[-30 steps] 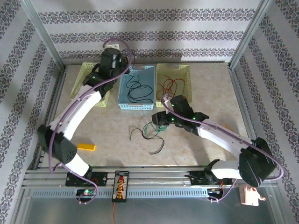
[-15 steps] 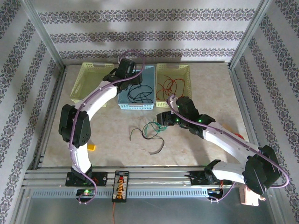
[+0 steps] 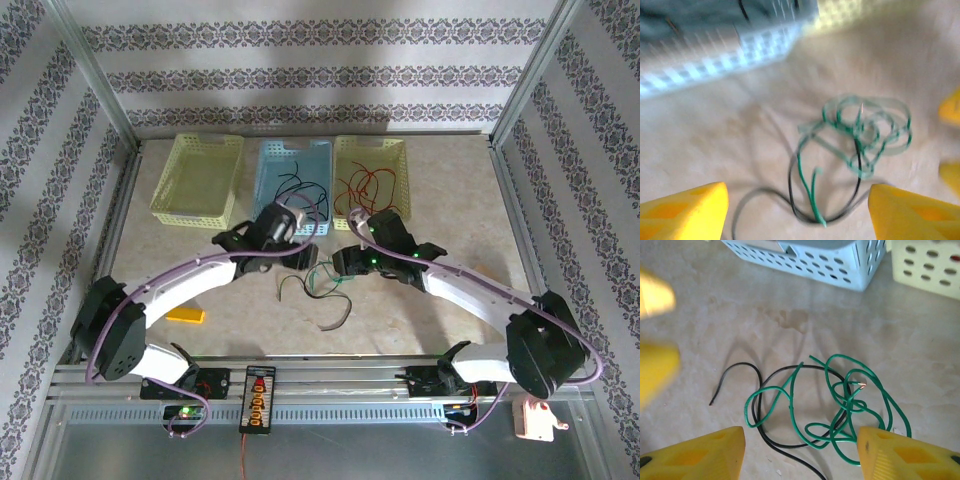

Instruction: Untangle the cables

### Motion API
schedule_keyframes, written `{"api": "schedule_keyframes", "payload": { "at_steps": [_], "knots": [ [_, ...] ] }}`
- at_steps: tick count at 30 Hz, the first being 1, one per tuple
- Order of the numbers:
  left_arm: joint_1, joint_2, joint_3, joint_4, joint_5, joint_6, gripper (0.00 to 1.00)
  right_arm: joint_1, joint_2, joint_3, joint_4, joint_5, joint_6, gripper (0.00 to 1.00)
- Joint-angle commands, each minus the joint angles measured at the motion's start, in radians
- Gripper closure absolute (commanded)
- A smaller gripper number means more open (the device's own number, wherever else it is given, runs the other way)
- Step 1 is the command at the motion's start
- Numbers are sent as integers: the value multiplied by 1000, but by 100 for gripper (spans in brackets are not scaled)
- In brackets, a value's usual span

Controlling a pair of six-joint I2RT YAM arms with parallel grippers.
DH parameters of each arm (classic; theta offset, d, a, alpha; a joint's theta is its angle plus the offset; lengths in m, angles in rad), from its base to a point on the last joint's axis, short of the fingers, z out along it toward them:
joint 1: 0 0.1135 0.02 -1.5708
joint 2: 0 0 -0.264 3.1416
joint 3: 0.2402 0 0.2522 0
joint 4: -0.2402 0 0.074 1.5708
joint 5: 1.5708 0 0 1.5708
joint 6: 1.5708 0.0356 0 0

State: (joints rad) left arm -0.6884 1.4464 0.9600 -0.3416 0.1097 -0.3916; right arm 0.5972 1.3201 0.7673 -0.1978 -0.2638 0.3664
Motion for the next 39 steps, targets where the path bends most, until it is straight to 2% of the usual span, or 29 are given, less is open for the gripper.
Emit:
{"api": "schedule_keyframes", "payload": {
  "at_steps": [1, 8, 13, 19, 30, 39],
  "knots": [
    [-49, 17, -48, -1, 30, 23, 28, -7, 55, -10, -3, -40, -3, 39],
    [-85, 50, -95, 36, -6, 19, 32, -11, 77, -26, 11, -6, 16, 39],
    [-129, 88, -97, 53, -106, 20, 31, -12, 117, -12, 7, -12, 17, 39],
    [-132, 70, -122, 122, -195, -20, 32, -11, 195, 15, -4, 28, 36, 40],
    [-116, 104, -145, 202, -165, -81, 37, -24, 238, 5, -63, 225, 61, 41],
    [-82, 141, -134, 247, -128, -109, 41, -68, 199, -59, -44, 181, 74, 43]
  ]
}}
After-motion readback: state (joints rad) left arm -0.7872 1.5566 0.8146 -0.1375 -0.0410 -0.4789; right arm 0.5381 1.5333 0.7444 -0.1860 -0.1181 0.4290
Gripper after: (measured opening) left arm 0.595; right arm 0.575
